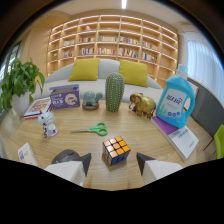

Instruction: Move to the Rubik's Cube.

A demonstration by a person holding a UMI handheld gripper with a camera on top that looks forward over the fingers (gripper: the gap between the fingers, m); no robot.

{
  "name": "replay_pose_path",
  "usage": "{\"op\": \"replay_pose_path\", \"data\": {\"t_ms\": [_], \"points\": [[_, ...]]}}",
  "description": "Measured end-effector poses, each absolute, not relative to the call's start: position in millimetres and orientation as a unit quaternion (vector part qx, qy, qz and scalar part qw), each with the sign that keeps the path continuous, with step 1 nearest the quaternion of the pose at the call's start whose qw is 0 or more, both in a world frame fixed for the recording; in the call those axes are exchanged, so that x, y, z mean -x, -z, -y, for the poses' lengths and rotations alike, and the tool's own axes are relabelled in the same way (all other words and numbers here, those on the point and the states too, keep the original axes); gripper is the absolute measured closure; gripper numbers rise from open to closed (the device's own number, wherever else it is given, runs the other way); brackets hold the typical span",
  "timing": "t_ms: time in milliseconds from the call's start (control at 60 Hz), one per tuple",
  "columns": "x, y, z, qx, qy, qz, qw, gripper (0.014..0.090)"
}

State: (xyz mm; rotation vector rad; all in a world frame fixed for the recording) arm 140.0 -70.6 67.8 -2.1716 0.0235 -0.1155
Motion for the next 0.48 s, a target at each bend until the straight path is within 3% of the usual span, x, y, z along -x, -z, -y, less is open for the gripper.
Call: {"op": "replay_pose_path", "data": {"t_ms": [483], "points": [[-150, -63, 63, 0.884, 0.047, -0.021, 0.465, 0.0185]]}}
